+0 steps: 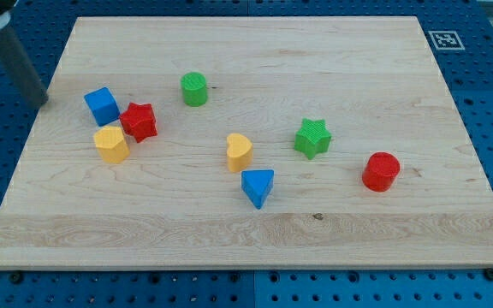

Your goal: Move your arm to the right of the yellow hexagon

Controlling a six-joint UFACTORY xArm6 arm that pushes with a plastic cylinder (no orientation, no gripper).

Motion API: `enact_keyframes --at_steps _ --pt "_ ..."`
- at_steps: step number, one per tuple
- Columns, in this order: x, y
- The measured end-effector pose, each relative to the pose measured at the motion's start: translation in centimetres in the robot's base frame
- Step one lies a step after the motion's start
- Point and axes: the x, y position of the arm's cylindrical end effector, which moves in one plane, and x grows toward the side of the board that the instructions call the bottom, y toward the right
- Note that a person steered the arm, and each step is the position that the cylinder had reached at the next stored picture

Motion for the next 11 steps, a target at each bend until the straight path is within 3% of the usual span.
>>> enact_keyframes --at_steps 3,6,8,11 --pt "11.4 1.1" --pt "12.7 13.3" --pt "12.5 18.9" --pt "8.8 23.7"
